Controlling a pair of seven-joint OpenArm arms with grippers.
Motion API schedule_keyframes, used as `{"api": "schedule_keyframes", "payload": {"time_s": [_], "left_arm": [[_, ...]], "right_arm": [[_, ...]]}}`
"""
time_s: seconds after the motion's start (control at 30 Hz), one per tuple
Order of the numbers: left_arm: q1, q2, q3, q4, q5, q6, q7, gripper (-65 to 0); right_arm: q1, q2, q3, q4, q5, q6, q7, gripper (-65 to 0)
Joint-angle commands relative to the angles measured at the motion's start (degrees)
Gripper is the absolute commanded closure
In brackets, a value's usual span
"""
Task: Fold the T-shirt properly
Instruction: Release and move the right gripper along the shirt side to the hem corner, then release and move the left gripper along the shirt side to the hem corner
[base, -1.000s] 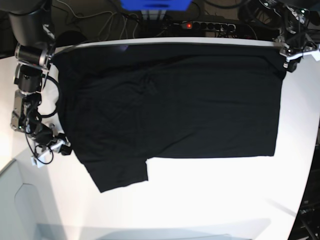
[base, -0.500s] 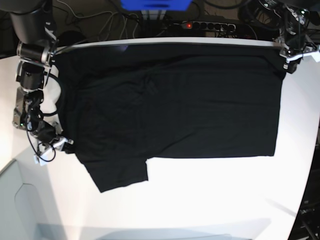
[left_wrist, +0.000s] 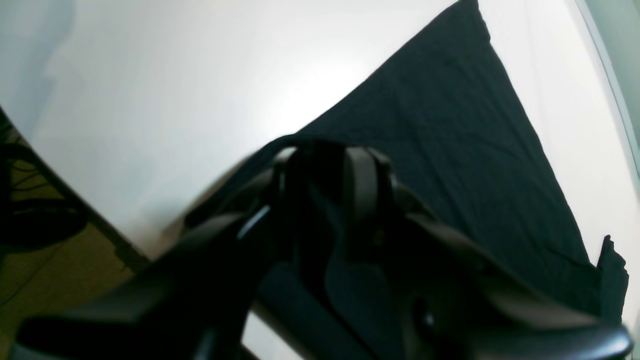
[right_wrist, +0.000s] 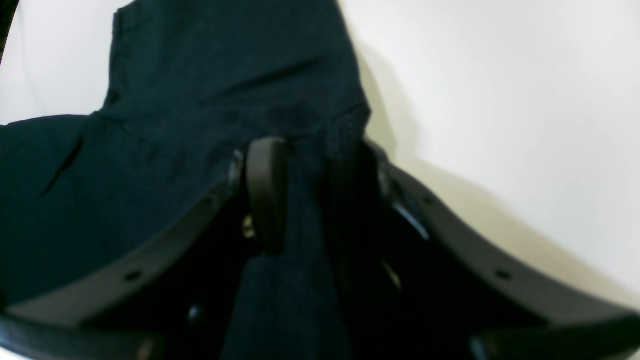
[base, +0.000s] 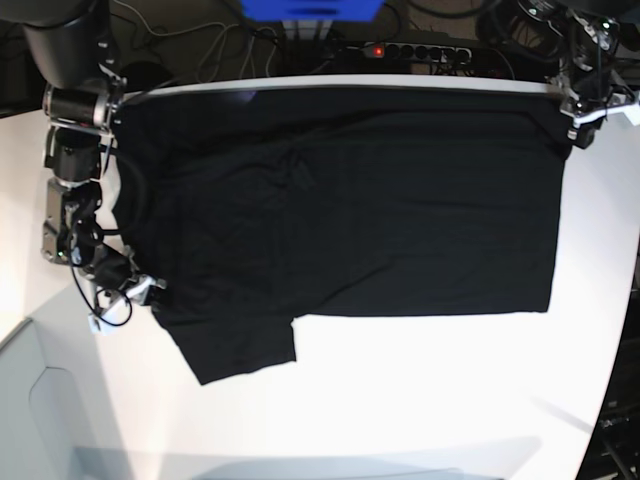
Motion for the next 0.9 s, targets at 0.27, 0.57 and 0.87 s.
{"api": "schedule_keyframes", "payload": {"time_s": [0.27,0.57,0.87], "left_arm": [[-0.69,-0.84,-0.14,1.05,-0.83,0.03,-0.65,-15.2],[-2.09,-0.92,-0.06,1.05,-0.65,0.12,-0.65,-15.2],[-6.14,-1.01,-0.50,1.76,-0.92,0.12,7.00,-15.2]], "right_arm": [[-0.42,0.06,-0.40,-0.47,-3.50,0.16,-4.49,-22.3],[-0.42,-0.64,-0.49,-0.56,-3.77,0.16,-4.58,-5.6],[-1.03,-0.73,-0.49,-0.47,-3.86,0.07,-4.84,0.0]]}}
